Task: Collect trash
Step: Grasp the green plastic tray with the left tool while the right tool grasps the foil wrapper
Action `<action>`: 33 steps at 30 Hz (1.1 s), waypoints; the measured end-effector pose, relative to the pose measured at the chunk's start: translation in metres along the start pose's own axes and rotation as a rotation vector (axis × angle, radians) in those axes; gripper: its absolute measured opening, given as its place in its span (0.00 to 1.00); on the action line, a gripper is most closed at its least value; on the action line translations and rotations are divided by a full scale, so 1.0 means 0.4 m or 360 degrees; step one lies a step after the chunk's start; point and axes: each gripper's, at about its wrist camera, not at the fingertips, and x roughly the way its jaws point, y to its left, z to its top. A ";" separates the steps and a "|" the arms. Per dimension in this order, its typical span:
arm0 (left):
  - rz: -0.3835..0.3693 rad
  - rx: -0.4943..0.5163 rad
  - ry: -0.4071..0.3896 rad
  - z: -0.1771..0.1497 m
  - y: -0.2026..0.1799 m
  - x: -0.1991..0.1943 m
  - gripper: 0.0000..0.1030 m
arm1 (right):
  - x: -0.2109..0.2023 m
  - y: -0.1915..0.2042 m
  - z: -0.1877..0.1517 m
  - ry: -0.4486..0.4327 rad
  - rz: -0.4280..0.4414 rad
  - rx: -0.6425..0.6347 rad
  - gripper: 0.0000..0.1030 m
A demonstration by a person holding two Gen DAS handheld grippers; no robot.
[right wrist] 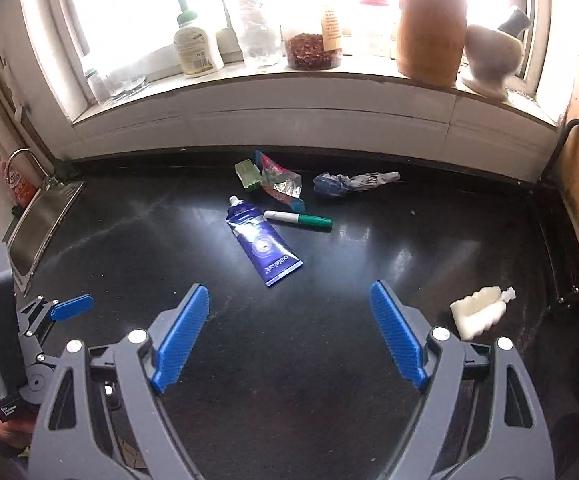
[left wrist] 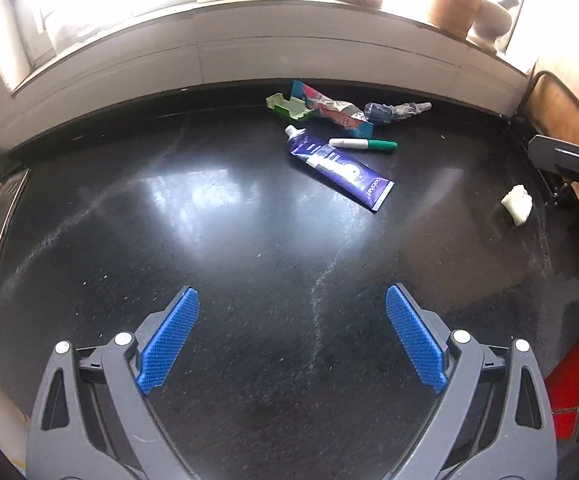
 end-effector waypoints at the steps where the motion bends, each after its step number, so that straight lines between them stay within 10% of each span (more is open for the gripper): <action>1: 0.0006 -0.0007 0.0004 0.007 -0.006 0.006 0.89 | 0.009 -0.008 0.007 0.0001 0.0010 -0.0012 0.78; 26: 0.0136 -0.0234 0.0116 0.376 0.112 0.339 0.89 | 0.642 -0.043 0.244 0.0344 0.0209 -0.0364 0.62; 28: 0.0131 -0.0224 0.0123 0.384 0.109 0.358 0.89 | 0.665 -0.039 0.253 0.0346 0.0227 -0.0385 0.54; 30: 0.0123 -0.0208 0.0121 0.396 0.101 0.377 0.89 | 0.667 -0.038 0.259 0.0333 0.0228 -0.0415 0.22; 33: 0.0091 -0.0191 0.0122 0.419 0.079 0.403 0.89 | 0.637 -0.065 0.269 0.0281 0.0230 -0.0393 0.12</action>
